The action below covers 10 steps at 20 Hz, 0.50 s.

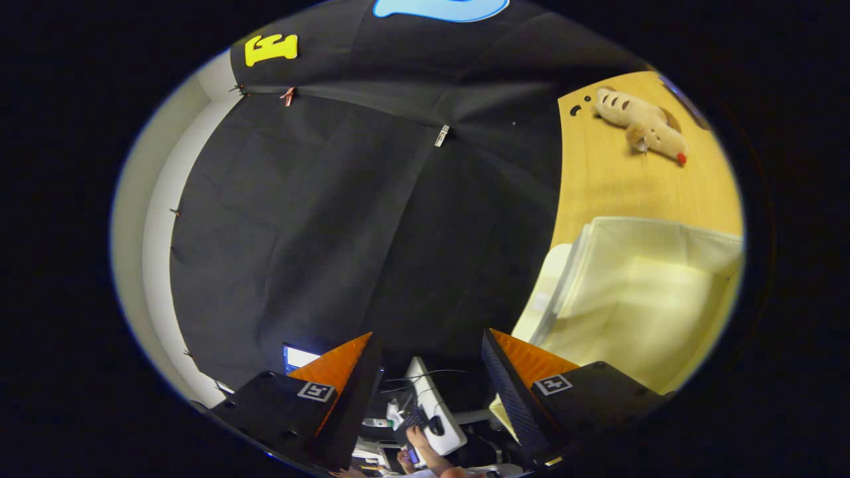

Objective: Open the storage box then place both shoes into the box .Put the left shoe in first, then the right shoe, with the right side of both shoes facing outward in a uniform manner.

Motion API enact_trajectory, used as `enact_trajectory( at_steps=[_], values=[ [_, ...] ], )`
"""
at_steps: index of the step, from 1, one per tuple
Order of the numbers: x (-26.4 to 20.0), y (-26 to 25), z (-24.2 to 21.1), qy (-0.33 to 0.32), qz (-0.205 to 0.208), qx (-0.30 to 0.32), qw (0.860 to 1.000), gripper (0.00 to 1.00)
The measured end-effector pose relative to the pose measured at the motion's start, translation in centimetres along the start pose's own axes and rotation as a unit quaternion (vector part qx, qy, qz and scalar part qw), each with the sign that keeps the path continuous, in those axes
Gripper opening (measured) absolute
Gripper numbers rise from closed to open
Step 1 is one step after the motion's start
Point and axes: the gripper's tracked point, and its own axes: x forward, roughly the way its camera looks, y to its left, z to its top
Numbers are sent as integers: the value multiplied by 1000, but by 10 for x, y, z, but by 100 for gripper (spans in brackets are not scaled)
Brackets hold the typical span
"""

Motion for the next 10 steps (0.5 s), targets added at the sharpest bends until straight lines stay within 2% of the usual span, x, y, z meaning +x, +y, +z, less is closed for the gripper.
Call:
enact_trajectory(
  at_steps=[6,10],
  values=[
    [-58,-22,8,-34,-54,-78,995,96],
    [-111,-36,12,-59,-96,-122,986,96]
  ],
)
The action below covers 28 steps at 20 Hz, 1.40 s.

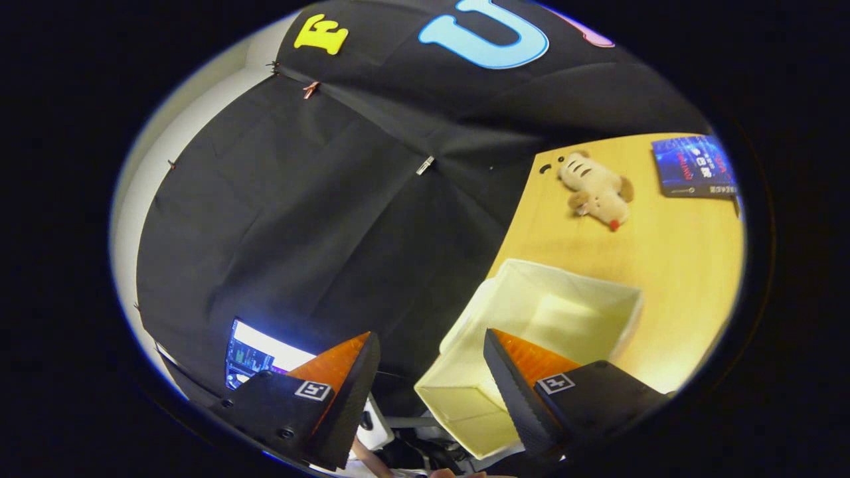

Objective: Open the storage box then place both shoes into the box .Put the left shoe in first, then the right shoe, with the right side of both shoes facing outward in a uniform manner.

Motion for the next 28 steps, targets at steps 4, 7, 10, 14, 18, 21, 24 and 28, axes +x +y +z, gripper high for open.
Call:
enact_trajectory(
  at_steps=[4,7,10,14,18,21,24,28],
  values=[
    [-54,-33,-2,-13,-51,-36,998,96],
    [-97,-60,-1,-28,-91,-39,995,96],
    [-138,-90,0,-47,-126,-11,991,96],
    [-186,-153,-9,-49,-196,5,979,96],
    [-222,-230,-37,-14,-279,17,960,97],
    [-239,-276,-65,29,-317,33,947,97],
    [-246,-306,-98,78,-335,44,938,95],
    [-239,-343,-130,123,-342,60,930,87]
  ],
)
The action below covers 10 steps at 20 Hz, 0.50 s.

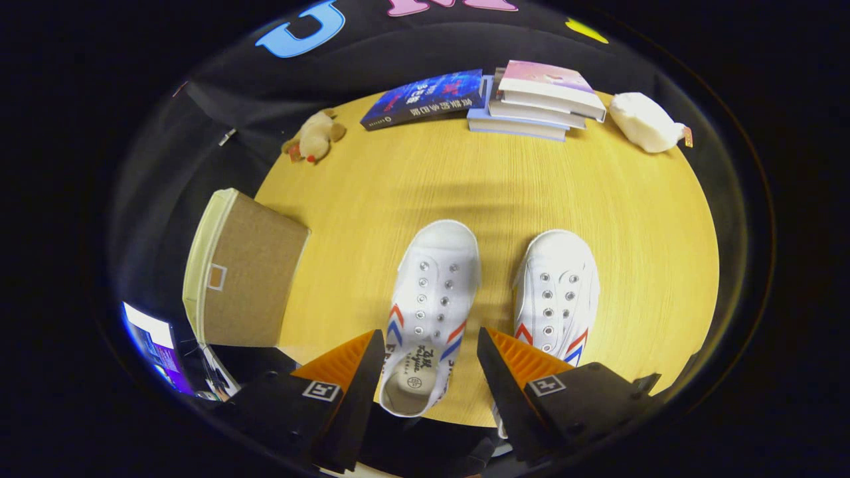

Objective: Open the storage box then place both shoes into the box .Put the left shoe in first, then the right shoe, with the right side of both shoes facing outward in a uniform manner.

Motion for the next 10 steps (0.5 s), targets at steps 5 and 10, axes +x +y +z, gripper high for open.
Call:
enact_trajectory(
  at_steps=[5,10],
  values=[
    [27,-16,-6,23,-23,5,999,80],
    [44,-19,-12,43,-47,4,998,46]
  ],
)
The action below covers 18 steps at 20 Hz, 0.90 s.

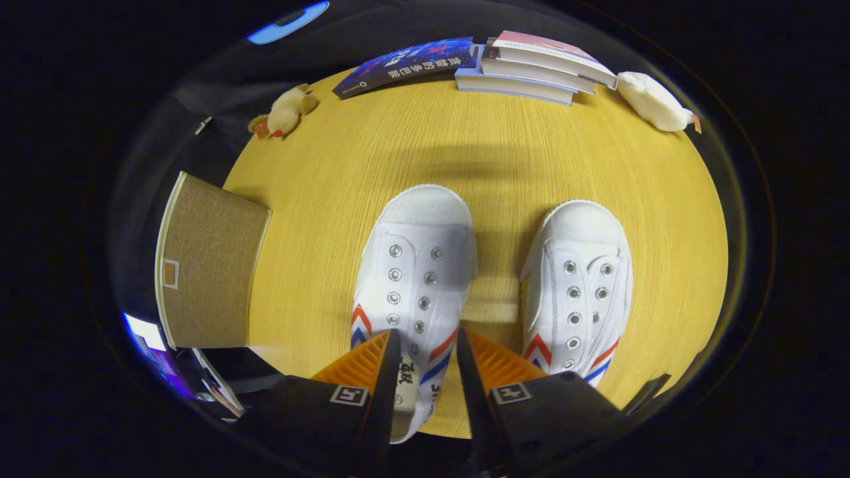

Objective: Open the storage box then place both shoes into the box .Put the left shoe in first, then the right shoe, with the right side of both shoes facing outward in a uniform manner.

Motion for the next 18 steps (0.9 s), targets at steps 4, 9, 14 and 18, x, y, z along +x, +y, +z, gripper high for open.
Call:
enact_trajectory(
  at_steps=[4,9,14,18],
  values=[
    [-5,1,3,8,13,69,998,9],
    [-24,11,-5,9,20,88,996,6],
    [-65,39,6,-16,56,119,991,6],
    [-109,75,27,-40,80,119,989,6]
  ],
)
